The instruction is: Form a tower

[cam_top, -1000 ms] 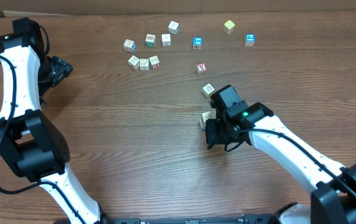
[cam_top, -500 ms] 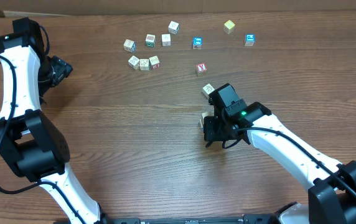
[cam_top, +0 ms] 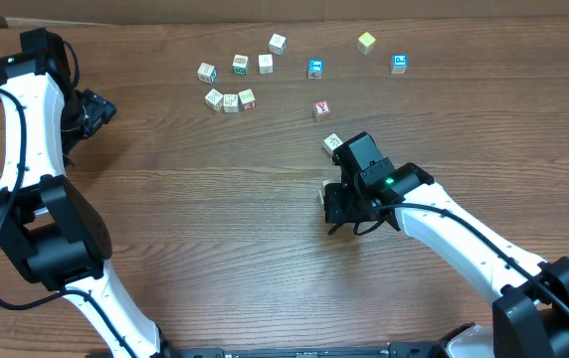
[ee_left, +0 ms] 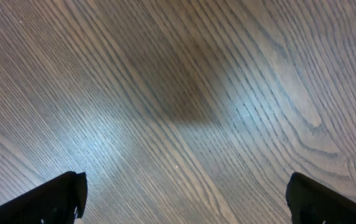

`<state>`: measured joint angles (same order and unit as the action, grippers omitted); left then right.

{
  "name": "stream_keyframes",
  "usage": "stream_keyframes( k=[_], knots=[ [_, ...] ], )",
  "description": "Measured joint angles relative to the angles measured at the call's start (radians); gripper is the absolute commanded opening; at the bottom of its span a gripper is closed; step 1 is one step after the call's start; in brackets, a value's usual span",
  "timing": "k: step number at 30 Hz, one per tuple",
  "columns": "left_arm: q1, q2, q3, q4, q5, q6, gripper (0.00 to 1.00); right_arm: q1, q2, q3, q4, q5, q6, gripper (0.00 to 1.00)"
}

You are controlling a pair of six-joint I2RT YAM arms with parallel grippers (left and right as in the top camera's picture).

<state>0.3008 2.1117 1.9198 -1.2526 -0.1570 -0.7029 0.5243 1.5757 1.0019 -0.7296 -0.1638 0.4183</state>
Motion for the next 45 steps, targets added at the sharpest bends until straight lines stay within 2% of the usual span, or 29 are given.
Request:
stream_keyframes(
  k=[45],
  knots=[
    [0.000,0.000,0.000,0.000,0.000,0.000,1.00,0.000,0.000,0.000,0.015,0.042,0.000,0.04]
  ],
)
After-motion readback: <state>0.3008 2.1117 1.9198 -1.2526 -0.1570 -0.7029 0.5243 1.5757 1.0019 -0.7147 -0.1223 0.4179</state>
